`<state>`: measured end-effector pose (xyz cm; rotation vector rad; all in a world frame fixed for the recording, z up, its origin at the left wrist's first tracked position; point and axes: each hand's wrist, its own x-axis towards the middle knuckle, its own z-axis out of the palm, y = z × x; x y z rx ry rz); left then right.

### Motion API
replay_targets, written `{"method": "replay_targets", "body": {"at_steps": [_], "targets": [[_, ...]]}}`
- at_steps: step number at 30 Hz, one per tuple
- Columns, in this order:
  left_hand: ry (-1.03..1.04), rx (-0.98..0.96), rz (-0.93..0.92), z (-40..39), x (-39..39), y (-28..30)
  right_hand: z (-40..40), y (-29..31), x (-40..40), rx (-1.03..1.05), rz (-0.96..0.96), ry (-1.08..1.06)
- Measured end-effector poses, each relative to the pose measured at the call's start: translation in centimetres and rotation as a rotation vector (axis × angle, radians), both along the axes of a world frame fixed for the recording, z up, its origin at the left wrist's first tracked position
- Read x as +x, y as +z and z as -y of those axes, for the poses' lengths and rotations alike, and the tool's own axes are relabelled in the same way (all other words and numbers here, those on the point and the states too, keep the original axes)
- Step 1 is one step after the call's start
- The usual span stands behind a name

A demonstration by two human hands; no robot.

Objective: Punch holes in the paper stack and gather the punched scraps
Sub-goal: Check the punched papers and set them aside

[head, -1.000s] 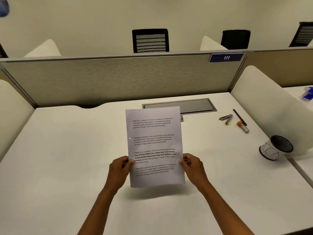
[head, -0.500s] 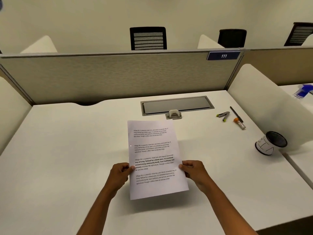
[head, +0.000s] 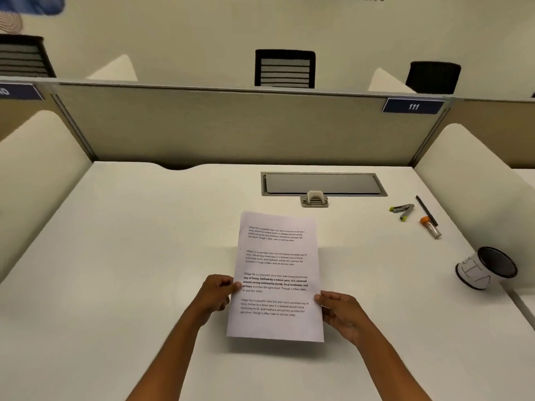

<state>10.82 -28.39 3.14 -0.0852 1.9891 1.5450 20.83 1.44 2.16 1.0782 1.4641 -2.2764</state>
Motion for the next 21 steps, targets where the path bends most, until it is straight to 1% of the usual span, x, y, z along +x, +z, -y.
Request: {"method": "replay_targets", "body": {"at_steps": [5, 12, 16, 21], "targets": [[0.057, -0.011, 0.008, 0.1, 0.3, 0.4, -0.5, 0.2, -1.5, 0.029, -0.009, 0.079], [0.218, -0.032, 0.0, 1.7, 0.7, 1.2, 0.5, 0.5, -4.7, 0.001, -0.042, 0.204], [0.274, -0.023, -0.022, 3.9, -0.4, 1.8, 2.3, 1.0, -6.9, -0.019, -0.057, 0.234], [0.368, -0.028, -0.068, 7.8, -2.9, 2.2, 6.6, 1.5, -10.0, -0.04, -0.094, 0.26]]}}
